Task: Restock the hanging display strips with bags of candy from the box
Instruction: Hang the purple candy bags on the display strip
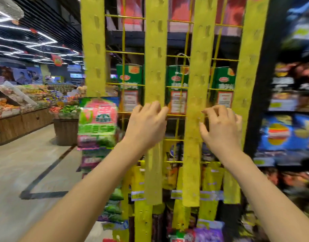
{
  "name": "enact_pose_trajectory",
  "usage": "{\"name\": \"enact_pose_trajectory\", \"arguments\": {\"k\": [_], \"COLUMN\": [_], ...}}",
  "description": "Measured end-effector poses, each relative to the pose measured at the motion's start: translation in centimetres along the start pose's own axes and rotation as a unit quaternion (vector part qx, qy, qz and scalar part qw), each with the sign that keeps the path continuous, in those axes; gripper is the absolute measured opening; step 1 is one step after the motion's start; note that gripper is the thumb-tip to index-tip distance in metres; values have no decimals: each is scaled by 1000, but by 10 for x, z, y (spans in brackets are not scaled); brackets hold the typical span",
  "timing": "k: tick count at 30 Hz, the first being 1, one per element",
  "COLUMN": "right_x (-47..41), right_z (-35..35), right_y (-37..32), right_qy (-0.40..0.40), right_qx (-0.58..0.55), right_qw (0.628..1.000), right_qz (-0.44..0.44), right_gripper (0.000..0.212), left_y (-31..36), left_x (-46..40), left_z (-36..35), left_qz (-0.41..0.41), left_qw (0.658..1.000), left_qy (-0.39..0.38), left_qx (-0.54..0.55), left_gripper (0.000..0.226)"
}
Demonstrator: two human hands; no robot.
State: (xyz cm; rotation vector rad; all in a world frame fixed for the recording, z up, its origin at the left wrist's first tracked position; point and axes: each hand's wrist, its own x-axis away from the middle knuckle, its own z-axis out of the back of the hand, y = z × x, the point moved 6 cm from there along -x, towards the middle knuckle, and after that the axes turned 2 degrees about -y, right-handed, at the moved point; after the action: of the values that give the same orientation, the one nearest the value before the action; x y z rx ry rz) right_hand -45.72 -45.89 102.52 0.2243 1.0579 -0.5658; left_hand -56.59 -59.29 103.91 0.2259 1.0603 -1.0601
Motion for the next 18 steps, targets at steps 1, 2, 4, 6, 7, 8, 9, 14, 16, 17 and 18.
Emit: {"name": "enact_pose_trajectory", "arguments": {"k": [1,2,4,6,7,8,9,14,16,17,18], "right_x": [5,11,24,41,52,62,72,125,146,156,167], "right_z": [1,3,9,15,17,19,21,31,38,40,43], "right_y": [17,33,66,97,114,130,146,225,255,269,285], "right_qy": [-11,-22,-37,-52,-64,-79,-101,-248,-275,-287,-297], "right_qx": [27,53,90,118,137,157,177,233,242,247,250], "right_qw": [1000,998,994,990,986,982,975,928,914,907,902], "right_qz": [-9,-21,-43,-61,-71,-76,-84,-150,-177,-184,-190], "right_gripper": [34,34,35,36,36,37,38,39,41,41,40], "left_y": [17,35,70,105,124,141,158,254,293,311,330], "left_x": [-1,-2,-4,-6,-8,-8,-9,-10,-9,-9,-8], "left_z": [-5,-10,-22,-35,-42,-49,-56,-82,-89,-91,-94], "left_qz": [-9,-18,-41,-65,-74,-81,-86,-133,-156,-164,-174], "left_qw": [1000,999,997,993,991,988,986,965,955,951,945], "left_qy": [0,0,2,-4,-9,-17,-27,-80,-104,-114,-128], "left_qx": [14,32,69,100,115,129,143,212,231,236,247], "left_gripper": [24,27,29,29,28,27,26,26,29,29,29]}}
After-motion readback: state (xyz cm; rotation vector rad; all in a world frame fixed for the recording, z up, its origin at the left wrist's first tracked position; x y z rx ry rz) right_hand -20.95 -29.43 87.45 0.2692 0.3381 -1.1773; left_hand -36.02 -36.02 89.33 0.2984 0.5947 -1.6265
